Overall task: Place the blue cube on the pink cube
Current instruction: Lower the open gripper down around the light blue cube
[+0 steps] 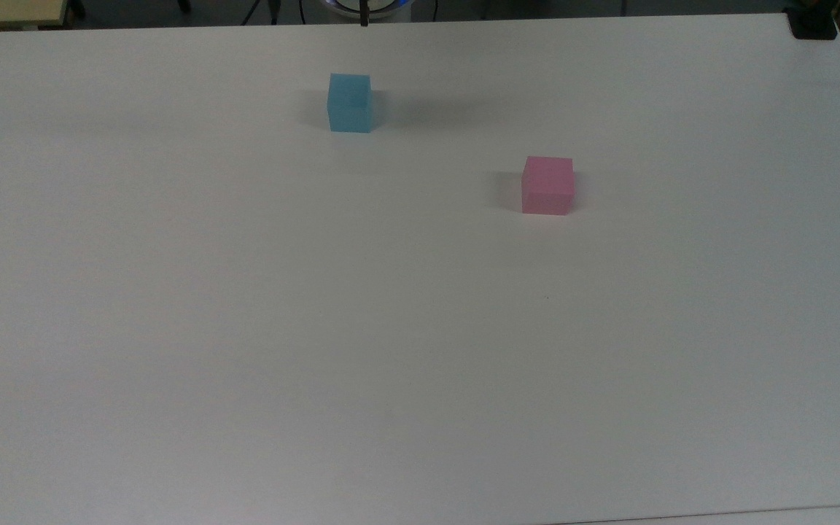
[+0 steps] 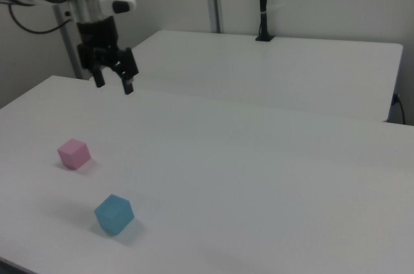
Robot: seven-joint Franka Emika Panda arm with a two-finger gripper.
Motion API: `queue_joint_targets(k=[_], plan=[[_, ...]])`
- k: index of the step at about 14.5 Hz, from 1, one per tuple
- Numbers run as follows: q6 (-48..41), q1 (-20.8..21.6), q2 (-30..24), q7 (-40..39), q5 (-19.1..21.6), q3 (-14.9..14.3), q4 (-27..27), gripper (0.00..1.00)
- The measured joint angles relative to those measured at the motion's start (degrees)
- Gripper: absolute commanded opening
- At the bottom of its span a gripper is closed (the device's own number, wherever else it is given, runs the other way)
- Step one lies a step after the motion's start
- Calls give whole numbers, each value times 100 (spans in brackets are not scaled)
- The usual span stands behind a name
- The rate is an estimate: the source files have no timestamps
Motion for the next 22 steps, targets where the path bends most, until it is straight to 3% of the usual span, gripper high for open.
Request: queue_joint_targets(k=[4, 8, 15, 22], plan=[[-23, 6, -1244, -3, 0, 10, -1234, 100], [-37, 8, -1990, -67, 0, 54, -1955, 100], [81, 8, -2137, -383, 0, 36, -2420, 100], [1878, 7, -1965, -383, -78, 36, -4037, 100]])
